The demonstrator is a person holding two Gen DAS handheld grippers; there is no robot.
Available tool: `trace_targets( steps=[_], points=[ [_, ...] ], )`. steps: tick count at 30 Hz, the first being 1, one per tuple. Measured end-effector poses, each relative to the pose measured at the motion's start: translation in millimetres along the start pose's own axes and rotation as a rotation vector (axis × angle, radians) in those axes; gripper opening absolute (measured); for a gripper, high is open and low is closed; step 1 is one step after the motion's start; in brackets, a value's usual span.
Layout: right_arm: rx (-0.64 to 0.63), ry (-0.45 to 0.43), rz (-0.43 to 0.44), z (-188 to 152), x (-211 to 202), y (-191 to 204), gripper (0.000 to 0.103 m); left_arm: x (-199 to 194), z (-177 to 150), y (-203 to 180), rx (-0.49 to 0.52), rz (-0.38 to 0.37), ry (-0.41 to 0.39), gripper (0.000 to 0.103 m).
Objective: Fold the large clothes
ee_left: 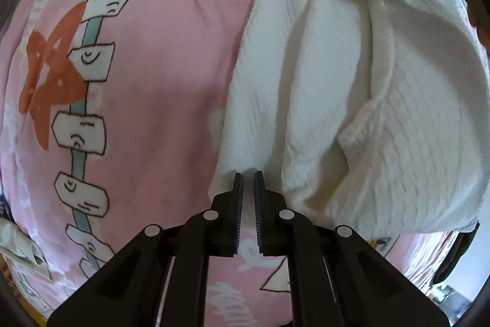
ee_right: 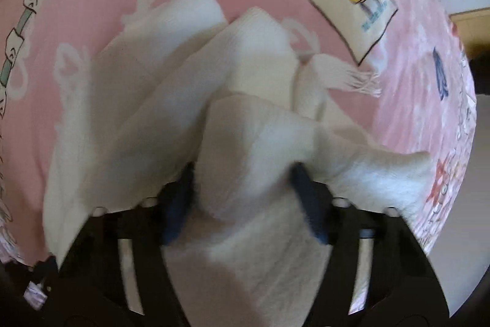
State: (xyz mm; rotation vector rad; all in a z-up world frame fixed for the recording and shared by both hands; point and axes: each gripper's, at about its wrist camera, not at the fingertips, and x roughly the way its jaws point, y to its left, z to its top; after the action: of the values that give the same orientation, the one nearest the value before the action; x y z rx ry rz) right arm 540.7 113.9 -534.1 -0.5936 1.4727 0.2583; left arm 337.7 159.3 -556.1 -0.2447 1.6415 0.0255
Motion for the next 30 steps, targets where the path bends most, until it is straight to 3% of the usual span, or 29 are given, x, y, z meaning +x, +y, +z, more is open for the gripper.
trace_targets(
  steps=[2,4,7,10,12,16,18,21,22,23,25,27,29,30],
  points=[
    [0.012,-0.043,0.042,-2,-11,-9,0.024,1,-2,2,-0.015,-0.016,0.005,0.007],
    [0.013,-0.101,0.096,-3,-33,-8,0.018,-1,-8,5,-0.026,-0.026,0.009,0.007],
    [-0.023,-0.206,0.176,-10,-65,-3,0.017,-13,-29,11,-0.032,-0.04,-0.003,0.007],
    [-0.046,-0.288,0.286,-14,-99,-1,0.017,-36,-51,15,-0.043,-0.036,-0.033,0.007],
    [-0.068,-0.296,0.332,-9,-105,7,0.017,-46,-60,19,-0.049,-0.043,-0.048,0.007],
    [-0.066,-0.257,0.445,12,-93,25,0.017,-74,-73,33,-0.093,-0.057,-0.089,0.007],
    [-0.048,-0.182,0.49,28,-71,32,0.017,-90,-74,38,-0.129,-0.088,-0.115,0.007],
    [-0.119,-0.137,0.506,43,-53,57,0.017,-132,-67,32,-0.143,-0.149,-0.232,0.008],
    [-0.148,-0.111,0.497,48,-45,68,0.017,-142,-65,26,-0.139,-0.167,-0.261,0.012],
    [-0.163,-0.072,0.482,52,-37,75,0.017,-150,-59,14,-0.13,-0.198,-0.275,0.027],
    [-0.128,-0.025,0.479,57,-29,74,0.019,-138,-41,-15,-0.091,-0.247,-0.237,0.037],
    [-0.11,-0.039,0.519,56,-41,66,0.03,-92,-23,-29,-0.127,-0.195,-0.125,0.036],
    [-0.108,-0.1,0.56,49,-66,50,0.045,-65,-21,-30,-0.188,-0.203,-0.055,0.031],
    [-0.077,-0.138,0.609,43,-82,33,0.046,-59,-22,-30,-0.193,-0.184,-0.043,0.022]
  ],
)
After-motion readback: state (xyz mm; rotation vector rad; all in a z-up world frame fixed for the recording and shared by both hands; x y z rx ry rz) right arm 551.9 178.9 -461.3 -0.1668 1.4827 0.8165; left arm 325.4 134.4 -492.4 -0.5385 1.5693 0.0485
